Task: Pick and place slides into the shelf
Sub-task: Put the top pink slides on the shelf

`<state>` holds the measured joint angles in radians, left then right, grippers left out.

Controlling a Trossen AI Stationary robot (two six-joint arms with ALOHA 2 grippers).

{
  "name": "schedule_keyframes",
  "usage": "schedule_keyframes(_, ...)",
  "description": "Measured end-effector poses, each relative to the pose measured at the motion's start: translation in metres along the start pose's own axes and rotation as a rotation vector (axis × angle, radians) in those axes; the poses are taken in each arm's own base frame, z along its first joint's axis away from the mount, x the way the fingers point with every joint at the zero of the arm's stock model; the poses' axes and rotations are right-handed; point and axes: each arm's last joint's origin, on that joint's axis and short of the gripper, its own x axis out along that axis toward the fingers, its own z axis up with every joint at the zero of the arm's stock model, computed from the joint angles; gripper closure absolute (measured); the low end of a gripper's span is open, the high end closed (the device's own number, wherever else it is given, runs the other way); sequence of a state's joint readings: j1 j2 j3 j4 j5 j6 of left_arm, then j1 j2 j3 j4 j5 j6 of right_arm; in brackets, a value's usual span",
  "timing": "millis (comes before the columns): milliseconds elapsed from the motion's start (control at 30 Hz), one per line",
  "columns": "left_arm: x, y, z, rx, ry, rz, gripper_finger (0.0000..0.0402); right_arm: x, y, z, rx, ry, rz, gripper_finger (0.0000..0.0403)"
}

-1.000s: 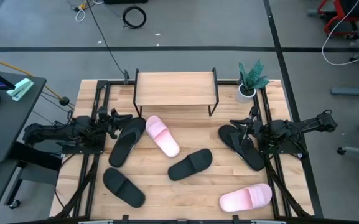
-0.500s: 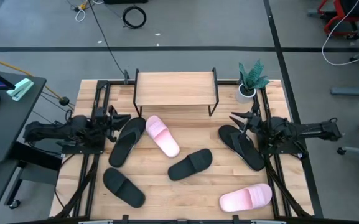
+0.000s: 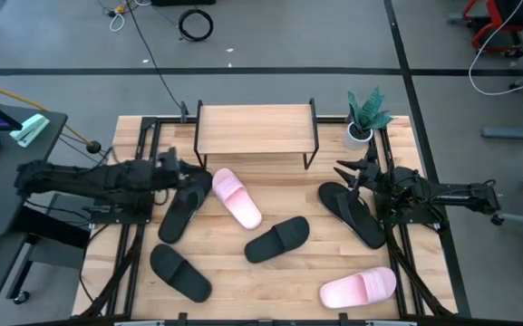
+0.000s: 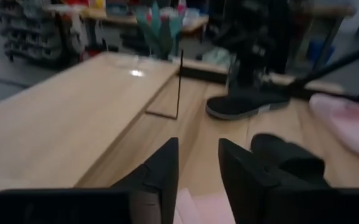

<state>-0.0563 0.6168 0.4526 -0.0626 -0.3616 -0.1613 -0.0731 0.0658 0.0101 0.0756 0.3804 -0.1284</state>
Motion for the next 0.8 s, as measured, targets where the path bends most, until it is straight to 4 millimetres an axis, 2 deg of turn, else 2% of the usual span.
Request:
schedule_keyframes(133, 0.027, -0.011, 0.005, 0.028, 0.098, 0.016, 0.0264, 0.0, 0.0, 0.0, 0.029, 0.003, 0.002, 0.0291)
schedule_keyframes(300, 0.058, -0.022, 0.001, 0.042, 0.208, 0.037, 0.026, 0.0, 0.0, 0.0, 0.037, 0.004, -0.006, 0.0291)
schedule_keyframes(467, 0.086, -0.032, -0.016, 0.066, 0.33, 0.058, 0.0266, 0.0, 0.0, -0.001, 0.148, 0.01, -0.004, 0.0291)
schedule_keyframes(667, 0.11, -0.051, -0.04, 0.118, 0.453, 0.042, 0.0262, 0.002, 0.0, -0.004, 0.03, 0.042, -0.01, 0.0292)
schedule_keyframes(800, 0.118, -0.063, -0.045, 0.142, 0.481, 0.022, 0.026, 0.004, 0.0, -0.006, 0.052, 0.068, -0.019, 0.0292)
